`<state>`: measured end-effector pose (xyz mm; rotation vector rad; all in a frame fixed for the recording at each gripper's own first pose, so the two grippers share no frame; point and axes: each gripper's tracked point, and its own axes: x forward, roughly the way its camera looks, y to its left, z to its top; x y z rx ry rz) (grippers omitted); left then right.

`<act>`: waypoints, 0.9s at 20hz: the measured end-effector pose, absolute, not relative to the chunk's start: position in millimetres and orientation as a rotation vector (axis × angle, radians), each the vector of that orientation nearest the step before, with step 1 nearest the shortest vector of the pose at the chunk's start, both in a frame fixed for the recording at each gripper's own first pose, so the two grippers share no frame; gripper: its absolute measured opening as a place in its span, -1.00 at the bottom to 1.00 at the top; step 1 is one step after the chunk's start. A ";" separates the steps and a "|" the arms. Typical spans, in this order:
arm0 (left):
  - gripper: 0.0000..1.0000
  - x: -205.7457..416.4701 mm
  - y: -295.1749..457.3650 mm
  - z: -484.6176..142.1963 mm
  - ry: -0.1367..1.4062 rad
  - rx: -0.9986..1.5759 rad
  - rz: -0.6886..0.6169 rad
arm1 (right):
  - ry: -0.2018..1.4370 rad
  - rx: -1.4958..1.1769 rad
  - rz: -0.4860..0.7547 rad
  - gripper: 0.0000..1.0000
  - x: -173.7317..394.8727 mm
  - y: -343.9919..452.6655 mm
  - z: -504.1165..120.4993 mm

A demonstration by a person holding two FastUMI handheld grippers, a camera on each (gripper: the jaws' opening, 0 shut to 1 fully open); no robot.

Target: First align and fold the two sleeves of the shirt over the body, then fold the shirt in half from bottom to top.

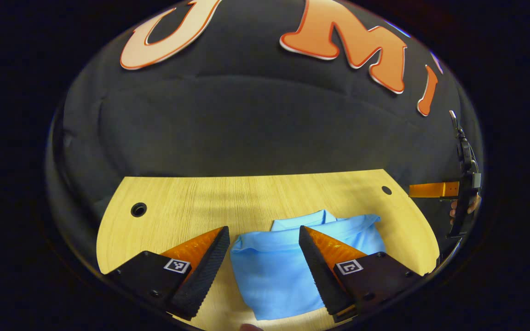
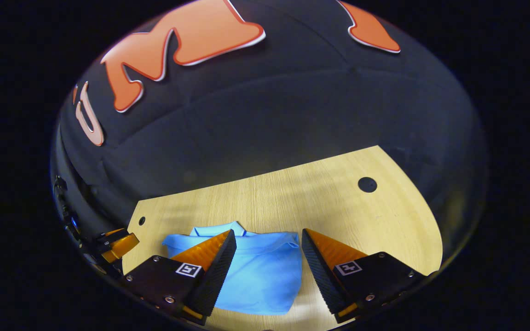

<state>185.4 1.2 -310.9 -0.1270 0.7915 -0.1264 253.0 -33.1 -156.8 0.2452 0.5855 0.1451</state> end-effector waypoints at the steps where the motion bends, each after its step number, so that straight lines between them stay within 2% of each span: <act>1: 0.99 178.8 -1.8 -299.4 0.755 -0.116 -0.131 | 0.560 0.229 0.140 0.82 239.9 -36.4 -151.2; 3: 0.99 159.8 -8.3 -276.0 0.693 -0.088 -0.128 | 0.498 0.196 0.128 0.89 213.7 -42.5 -139.9; 7: 0.98 126.9 -22.7 -227.8 0.586 -0.072 -0.123 | 0.412 0.123 0.130 0.89 160.7 -51.0 -125.0; 10: 0.97 93.6 -27.5 -190.3 0.501 -0.041 -0.108 | 0.297 0.034 0.081 0.89 125.2 -71.4 -101.2; 18: 0.98 29.3 -58.7 -121.1 0.391 0.015 -0.121 | 0.093 -0.091 0.109 0.89 27.1 -69.2 -42.4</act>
